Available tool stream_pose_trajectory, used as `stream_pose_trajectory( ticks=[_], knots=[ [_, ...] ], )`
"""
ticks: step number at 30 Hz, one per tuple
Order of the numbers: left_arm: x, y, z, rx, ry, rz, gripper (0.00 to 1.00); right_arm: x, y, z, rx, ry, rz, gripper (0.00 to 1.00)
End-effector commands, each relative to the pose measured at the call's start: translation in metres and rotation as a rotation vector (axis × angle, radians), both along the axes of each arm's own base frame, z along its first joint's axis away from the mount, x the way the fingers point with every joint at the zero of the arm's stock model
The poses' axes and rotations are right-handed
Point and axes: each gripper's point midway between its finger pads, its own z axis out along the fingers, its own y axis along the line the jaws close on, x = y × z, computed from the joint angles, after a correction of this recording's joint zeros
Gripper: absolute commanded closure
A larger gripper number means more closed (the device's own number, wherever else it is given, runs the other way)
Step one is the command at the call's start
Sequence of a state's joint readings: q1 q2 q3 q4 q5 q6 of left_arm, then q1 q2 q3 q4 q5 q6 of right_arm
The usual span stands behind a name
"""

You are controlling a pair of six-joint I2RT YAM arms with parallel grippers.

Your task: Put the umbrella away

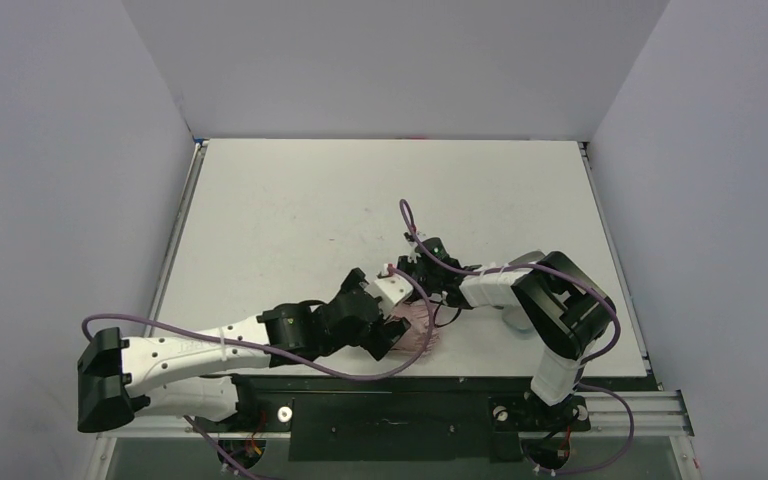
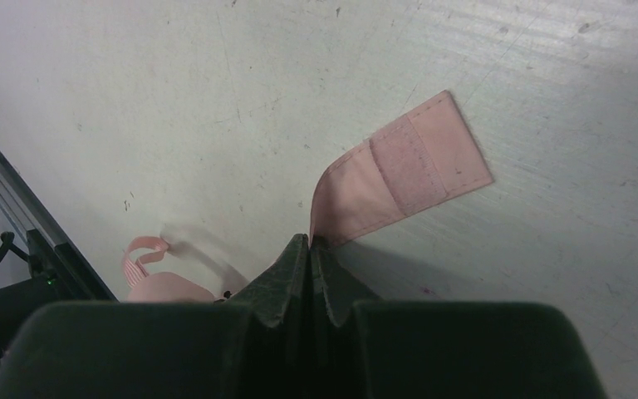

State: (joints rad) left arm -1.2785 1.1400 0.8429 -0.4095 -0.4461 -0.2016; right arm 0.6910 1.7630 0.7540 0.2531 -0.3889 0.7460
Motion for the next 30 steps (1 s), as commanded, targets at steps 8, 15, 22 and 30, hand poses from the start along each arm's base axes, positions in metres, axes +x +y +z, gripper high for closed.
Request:
stream_pose_trajectory(
  ticks=[8,15,22,30],
  knots=[
    [0.022,-0.010,-0.040,-0.126,0.271,-0.157,0.03,-0.007,-0.006,-0.010,-0.084,0.012,0.008,1.00],
    [0.030,-0.023,-0.076,-0.107,0.377,-0.232,0.02,-0.009,-0.009,-0.008,-0.090,0.008,0.014,1.00],
    [0.031,-0.028,-0.118,-0.085,0.428,-0.190,0.14,-0.008,-0.008,-0.010,-0.079,0.014,0.013,1.00],
    [0.026,-0.032,-0.144,-0.071,0.294,-0.080,0.58,-0.009,-0.010,-0.011,-0.087,0.017,0.019,1.00]
  ],
)
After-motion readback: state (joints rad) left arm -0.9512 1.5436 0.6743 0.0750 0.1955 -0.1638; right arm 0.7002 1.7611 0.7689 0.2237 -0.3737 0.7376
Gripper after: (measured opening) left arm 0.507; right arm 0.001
